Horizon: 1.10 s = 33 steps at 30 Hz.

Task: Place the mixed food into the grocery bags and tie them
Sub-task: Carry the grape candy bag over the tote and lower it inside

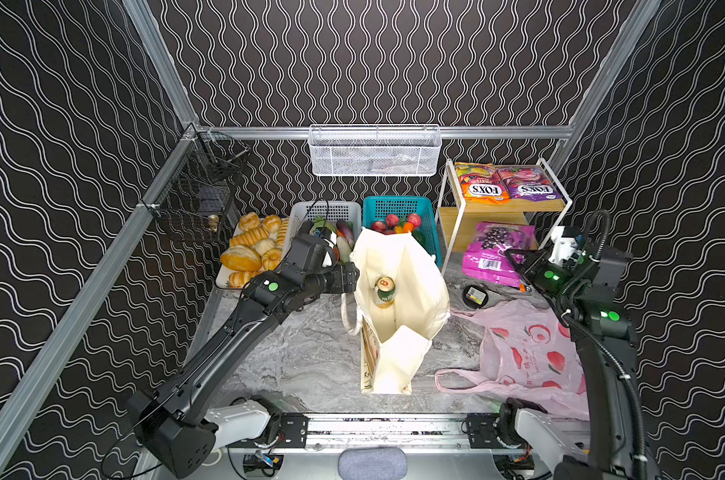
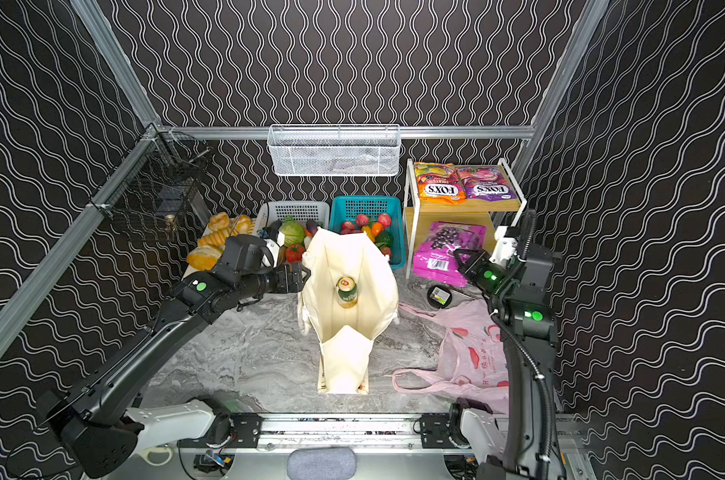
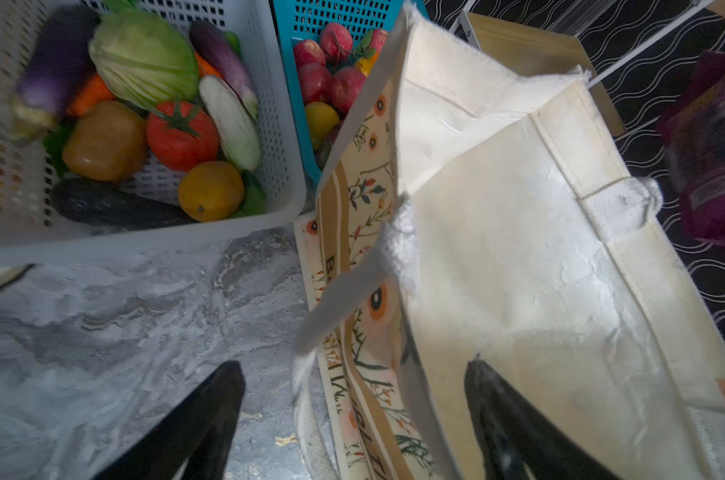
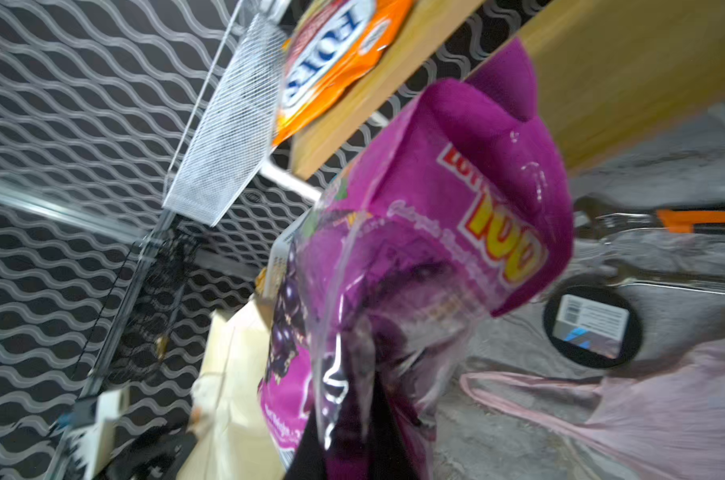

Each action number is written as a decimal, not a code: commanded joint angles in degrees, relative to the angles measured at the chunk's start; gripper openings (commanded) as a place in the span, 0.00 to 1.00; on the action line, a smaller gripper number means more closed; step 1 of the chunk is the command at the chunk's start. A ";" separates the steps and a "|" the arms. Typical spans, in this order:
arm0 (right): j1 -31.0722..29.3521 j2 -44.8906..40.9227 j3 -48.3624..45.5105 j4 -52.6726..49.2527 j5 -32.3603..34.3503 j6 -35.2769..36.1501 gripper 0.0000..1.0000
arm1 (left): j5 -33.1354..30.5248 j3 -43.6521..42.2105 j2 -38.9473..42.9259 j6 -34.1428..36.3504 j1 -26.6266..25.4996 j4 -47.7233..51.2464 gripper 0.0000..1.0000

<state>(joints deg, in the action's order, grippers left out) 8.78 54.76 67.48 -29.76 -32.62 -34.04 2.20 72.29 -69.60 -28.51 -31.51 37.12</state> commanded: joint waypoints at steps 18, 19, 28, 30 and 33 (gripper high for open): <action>-50.66 23.19 24.56 -21.05 31.50 3.85 0.00 | 8.60 -3.08 1.37 -2.95 0.06 -5.68 0.33; -52.03 24.38 24.86 -21.98 32.65 3.42 0.00 | 8.79 -2.92 1.24 -3.04 0.09 -5.57 0.33; -57.67 31.28 23.97 -24.68 29.66 -2.07 0.00 | 8.56 -3.29 1.22 -5.19 0.11 -6.52 0.24; -58.18 32.70 22.42 -22.90 26.90 -2.10 0.00 | 8.72 -3.55 1.23 -6.02 0.11 -7.30 0.21; -58.25 34.95 20.31 -21.25 23.87 -1.64 0.00 | 9.30 -3.86 1.09 -6.71 0.09 -8.52 0.16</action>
<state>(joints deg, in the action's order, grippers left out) -49.30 88.60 88.62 -54.98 -4.67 -34.57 10.74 68.73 -68.47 -33.82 -31.48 31.62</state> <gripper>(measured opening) 0.102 0.170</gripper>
